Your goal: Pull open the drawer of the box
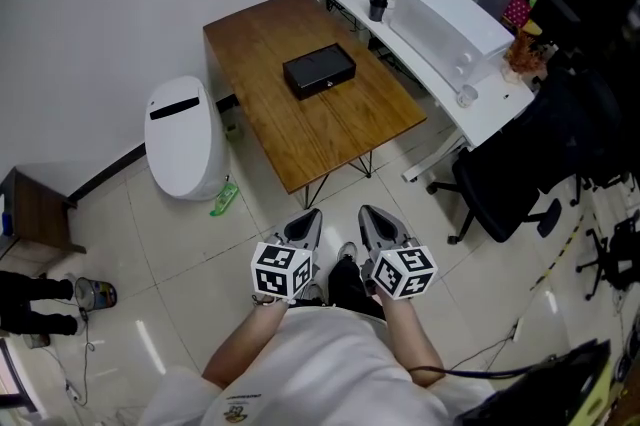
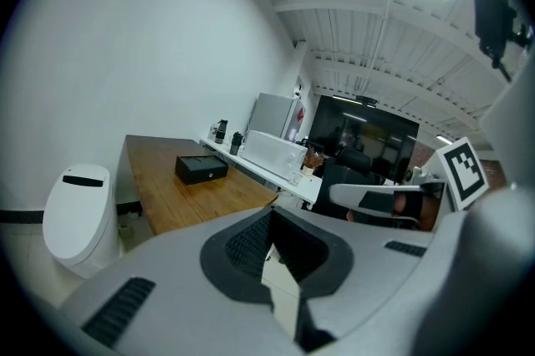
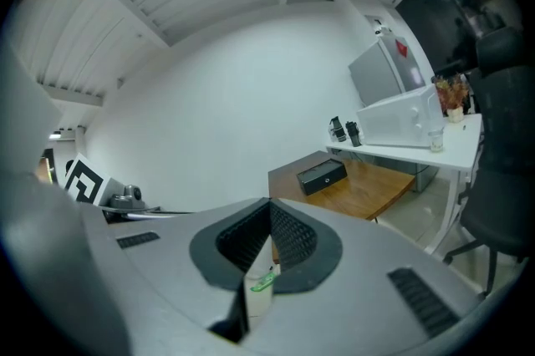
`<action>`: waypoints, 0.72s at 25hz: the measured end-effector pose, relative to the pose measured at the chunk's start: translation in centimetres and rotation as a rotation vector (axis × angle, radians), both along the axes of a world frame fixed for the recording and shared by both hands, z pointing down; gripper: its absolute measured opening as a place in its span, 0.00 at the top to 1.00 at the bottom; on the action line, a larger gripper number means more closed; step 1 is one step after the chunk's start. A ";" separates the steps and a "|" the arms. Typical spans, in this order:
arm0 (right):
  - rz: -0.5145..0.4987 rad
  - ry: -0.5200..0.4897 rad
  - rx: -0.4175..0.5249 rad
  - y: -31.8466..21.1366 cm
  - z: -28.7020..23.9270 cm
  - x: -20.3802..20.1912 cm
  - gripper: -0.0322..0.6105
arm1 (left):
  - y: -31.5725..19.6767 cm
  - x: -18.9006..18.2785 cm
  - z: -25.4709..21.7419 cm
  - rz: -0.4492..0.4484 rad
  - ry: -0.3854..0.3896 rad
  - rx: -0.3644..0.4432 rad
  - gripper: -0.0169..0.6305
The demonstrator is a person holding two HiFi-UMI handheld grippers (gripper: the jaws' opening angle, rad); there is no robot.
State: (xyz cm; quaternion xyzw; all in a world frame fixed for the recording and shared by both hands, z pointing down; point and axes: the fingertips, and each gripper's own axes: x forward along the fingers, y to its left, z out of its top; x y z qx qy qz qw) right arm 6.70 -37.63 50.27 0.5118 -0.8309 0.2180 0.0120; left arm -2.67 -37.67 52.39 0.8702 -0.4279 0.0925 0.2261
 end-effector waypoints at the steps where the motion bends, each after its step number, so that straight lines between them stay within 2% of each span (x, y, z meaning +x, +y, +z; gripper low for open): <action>1: -0.002 -0.002 0.002 -0.6 -0.1 0.1 0.97 | -0.5 0.1 0.0 -0.002 -0.001 0.000 0.97; 18: -0.111 0.016 0.010 -10.6 -0.7 1.5 0.97 | -9.6 2.5 -0.8 -0.070 -0.001 0.007 0.97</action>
